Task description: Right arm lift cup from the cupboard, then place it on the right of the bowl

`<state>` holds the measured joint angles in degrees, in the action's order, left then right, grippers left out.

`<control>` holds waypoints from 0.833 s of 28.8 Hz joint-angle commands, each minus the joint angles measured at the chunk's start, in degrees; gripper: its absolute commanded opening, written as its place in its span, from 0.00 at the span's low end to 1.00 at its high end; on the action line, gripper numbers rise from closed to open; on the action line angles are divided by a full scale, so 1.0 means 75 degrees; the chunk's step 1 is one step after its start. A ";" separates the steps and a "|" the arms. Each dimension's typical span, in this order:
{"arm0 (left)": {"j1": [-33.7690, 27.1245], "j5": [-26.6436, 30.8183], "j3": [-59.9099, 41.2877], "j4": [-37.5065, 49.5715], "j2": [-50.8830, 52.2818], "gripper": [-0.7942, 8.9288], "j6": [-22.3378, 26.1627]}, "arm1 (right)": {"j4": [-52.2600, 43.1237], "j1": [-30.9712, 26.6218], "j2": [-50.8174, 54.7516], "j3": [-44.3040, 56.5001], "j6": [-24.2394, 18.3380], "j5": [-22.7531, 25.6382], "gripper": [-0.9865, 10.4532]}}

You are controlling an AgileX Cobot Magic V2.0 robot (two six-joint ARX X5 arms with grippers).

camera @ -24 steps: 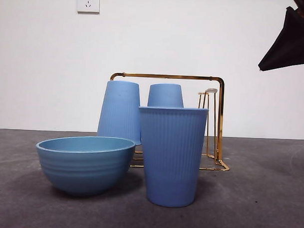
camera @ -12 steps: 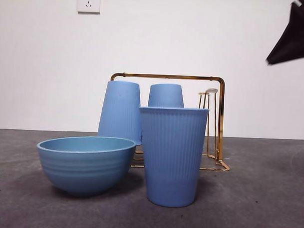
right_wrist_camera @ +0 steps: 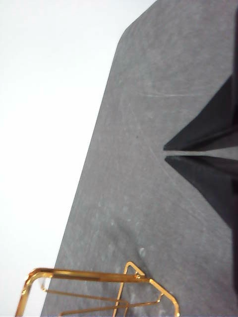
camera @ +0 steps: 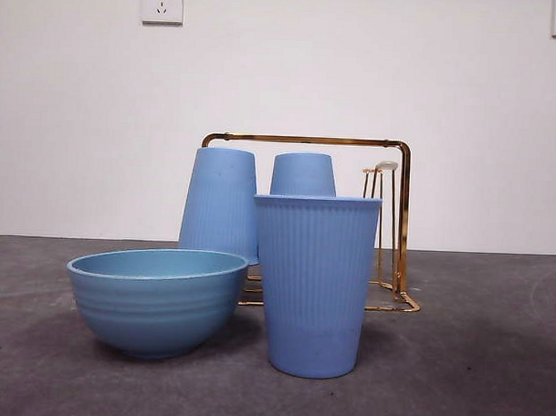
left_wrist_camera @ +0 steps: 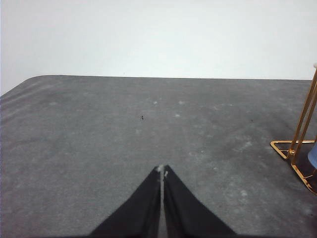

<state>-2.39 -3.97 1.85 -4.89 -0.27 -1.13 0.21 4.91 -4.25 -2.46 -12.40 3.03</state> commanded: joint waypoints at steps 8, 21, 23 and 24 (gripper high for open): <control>-0.0020 0.0015 -0.0140 0.0079 0.0012 0.09 -0.0067 | 0.1297 0.0017 0.0539 0.0239 0.0525 0.0201 0.10; -0.0020 0.0015 -0.0140 0.0076 0.0012 0.09 -0.0067 | 0.1040 0.0020 0.0539 0.0233 0.0571 0.0201 0.10; -0.0020 0.0015 -0.0140 0.0076 0.0012 0.09 -0.0067 | 0.1040 0.0020 0.0539 0.0233 0.0571 0.0201 0.10; -0.0020 0.0015 -0.0140 0.0076 0.0012 0.09 -0.0067 | 0.1037 0.0020 0.0539 0.0233 0.0571 0.0198 0.10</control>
<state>-2.39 -3.97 1.85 -4.86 -0.27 -1.13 8.54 4.93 -0.21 -0.93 -8.93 4.34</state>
